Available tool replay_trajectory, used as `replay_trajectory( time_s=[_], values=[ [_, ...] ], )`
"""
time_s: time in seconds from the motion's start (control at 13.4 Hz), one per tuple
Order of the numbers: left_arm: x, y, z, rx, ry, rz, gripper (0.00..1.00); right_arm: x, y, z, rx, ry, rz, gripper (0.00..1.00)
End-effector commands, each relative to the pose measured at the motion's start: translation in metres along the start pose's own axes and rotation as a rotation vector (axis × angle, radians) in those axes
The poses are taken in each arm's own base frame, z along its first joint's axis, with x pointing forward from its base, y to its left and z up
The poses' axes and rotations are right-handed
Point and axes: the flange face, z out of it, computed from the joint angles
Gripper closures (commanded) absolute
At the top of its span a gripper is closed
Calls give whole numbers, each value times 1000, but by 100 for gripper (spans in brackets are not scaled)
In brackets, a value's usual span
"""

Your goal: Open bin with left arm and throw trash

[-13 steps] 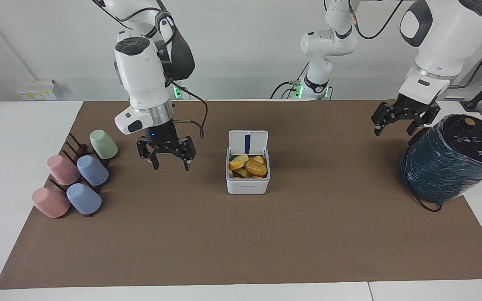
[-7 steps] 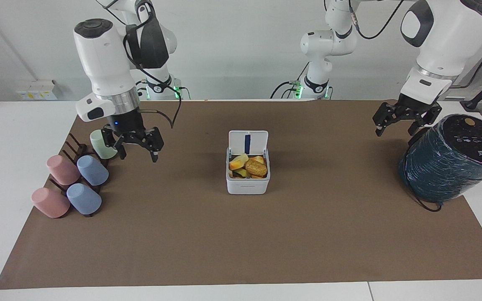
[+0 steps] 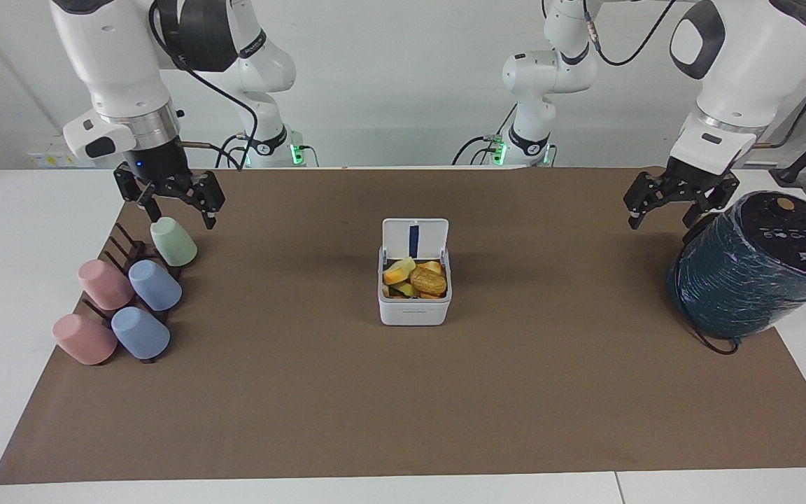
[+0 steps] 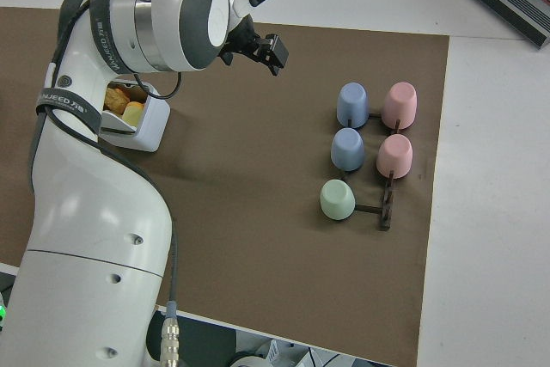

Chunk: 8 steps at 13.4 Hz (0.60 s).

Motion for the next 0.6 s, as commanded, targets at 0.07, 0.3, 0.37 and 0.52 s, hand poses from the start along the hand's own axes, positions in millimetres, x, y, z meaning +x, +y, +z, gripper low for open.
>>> replay_trajectory(
  time_s=[0.07, 0.3, 0.37, 0.52],
  values=[
    [-7, 7, -1, 23, 12, 28, 0, -8, 8, -16, 31, -80, 6, 0],
    [-7, 13, -1, 22, 17, 40, 0, -8, 21, -23, 50, -108, 29, 0],
    [-7, 13, -1, 21, 19, 40, 0, -9, 20, -23, 57, -110, 28, 0],
    [-7, 12, -2, 21, 20, 38, 0, -11, 15, -19, 55, -118, 19, 0]
  ],
)
